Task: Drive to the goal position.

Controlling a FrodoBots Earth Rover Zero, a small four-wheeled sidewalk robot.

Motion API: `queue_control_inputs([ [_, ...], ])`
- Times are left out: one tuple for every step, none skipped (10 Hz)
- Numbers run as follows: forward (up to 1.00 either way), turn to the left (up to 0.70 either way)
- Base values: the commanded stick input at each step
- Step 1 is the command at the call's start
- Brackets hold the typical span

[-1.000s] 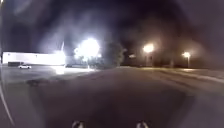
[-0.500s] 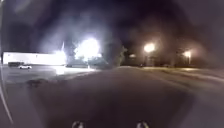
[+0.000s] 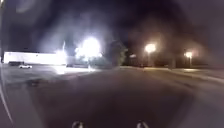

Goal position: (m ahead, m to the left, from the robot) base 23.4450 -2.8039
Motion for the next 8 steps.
queue_control_inputs([
  [0.50, 0.00],
  [0.50, 0.00],
  [0.50, 0.00],
  [0.50, 0.00],
  [0.50, 0.00],
  [0.50, 0.00],
  [0.50, 0.00],
  [0.50, 0.00],
])
